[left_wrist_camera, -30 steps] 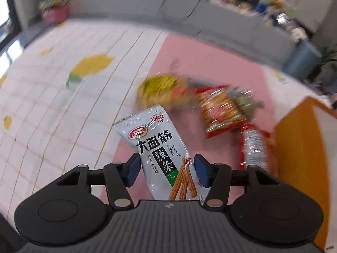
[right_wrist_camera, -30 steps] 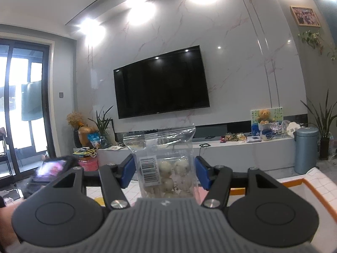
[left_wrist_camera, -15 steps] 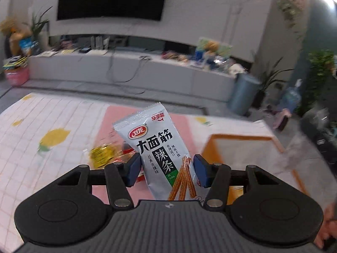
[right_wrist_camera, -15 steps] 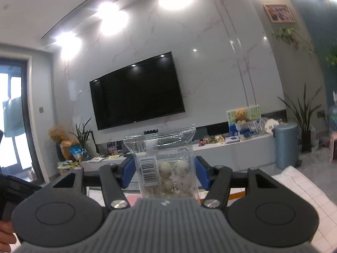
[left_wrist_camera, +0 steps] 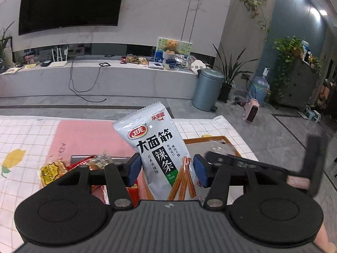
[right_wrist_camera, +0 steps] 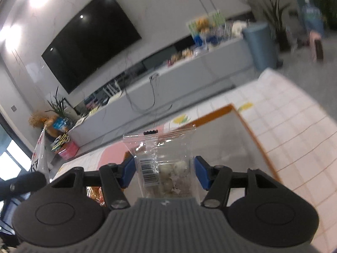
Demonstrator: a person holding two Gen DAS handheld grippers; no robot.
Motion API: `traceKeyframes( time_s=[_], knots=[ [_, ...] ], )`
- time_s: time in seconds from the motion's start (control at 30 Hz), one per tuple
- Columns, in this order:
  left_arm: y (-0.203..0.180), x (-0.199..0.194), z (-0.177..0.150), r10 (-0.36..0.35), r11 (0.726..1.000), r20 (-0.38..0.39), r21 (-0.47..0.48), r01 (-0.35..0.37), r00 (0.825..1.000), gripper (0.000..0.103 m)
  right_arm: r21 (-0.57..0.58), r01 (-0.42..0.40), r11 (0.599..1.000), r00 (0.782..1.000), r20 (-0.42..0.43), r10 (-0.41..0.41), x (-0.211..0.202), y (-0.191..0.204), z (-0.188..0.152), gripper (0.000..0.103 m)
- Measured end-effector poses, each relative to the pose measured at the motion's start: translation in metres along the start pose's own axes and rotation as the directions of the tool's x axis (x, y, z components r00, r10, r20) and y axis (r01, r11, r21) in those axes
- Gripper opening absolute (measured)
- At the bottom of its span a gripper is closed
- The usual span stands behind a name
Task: Organize snacks
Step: 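Carry the gluten-strip bag and the ball bag over the box with both tools, then open the right tool to drop the ball bag in the box while the left holds the gluten bag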
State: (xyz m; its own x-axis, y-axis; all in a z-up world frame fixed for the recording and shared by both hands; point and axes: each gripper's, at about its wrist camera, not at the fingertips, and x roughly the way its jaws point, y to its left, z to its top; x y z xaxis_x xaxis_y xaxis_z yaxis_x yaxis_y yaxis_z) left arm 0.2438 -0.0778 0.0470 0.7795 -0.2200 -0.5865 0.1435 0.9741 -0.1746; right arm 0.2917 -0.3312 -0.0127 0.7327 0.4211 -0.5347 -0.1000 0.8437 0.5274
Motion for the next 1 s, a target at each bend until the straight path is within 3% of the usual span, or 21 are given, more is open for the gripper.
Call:
traceKeyframes(
  time_s=[0.1,0.2,0.3,0.47,0.67,0.9,0.97,1.0],
  knots=[
    [0.002,0.010,-0.001,0.009,1.000,-0.012,0.006,-0.009,1.000,0.061,0.059,-0.004,0.998,0.998,-0.056,0.007,0.022,-0.005,0.008,0.058],
    [0.007,0.016,-0.004,0.014,1.000,-0.027,-0.002,-0.014,1.000,0.061,0.277,-0.019,0.961,0.995,-0.089,0.046,0.042,-0.020,0.005,0.058],
    [0.013,0.026,-0.007,0.016,1.000,-0.046,-0.019,-0.017,0.999,0.061,0.478,0.005,0.878,0.991,-0.121,0.060,0.057,-0.036,-0.007,0.058],
    [0.019,0.032,-0.011,0.039,0.999,-0.045,-0.031,-0.041,0.998,0.061,0.595,0.098,0.798,0.995,-0.087,-0.057,0.056,-0.032,-0.021,0.058],
    [0.026,0.031,-0.015,0.042,0.998,-0.060,-0.038,-0.045,0.997,0.061,0.782,0.110,0.614,0.993,-0.114,-0.033,0.067,-0.038,-0.050,0.059],
    [0.032,0.031,-0.014,0.052,0.998,-0.072,-0.043,-0.055,0.996,0.061,0.789,0.132,0.600,0.991,-0.114,-0.069,0.072,-0.028,-0.049,0.064],
    [0.032,0.032,-0.014,0.050,0.998,-0.091,-0.043,-0.054,0.995,0.061,0.783,0.109,0.612,0.994,-0.105,-0.042,0.071,-0.024,-0.048,0.090],
    [0.032,0.033,-0.014,0.050,0.998,-0.098,-0.043,-0.054,0.994,0.061,0.781,0.096,0.618,0.995,-0.100,-0.028,0.070,-0.022,-0.047,0.095]
  ],
)
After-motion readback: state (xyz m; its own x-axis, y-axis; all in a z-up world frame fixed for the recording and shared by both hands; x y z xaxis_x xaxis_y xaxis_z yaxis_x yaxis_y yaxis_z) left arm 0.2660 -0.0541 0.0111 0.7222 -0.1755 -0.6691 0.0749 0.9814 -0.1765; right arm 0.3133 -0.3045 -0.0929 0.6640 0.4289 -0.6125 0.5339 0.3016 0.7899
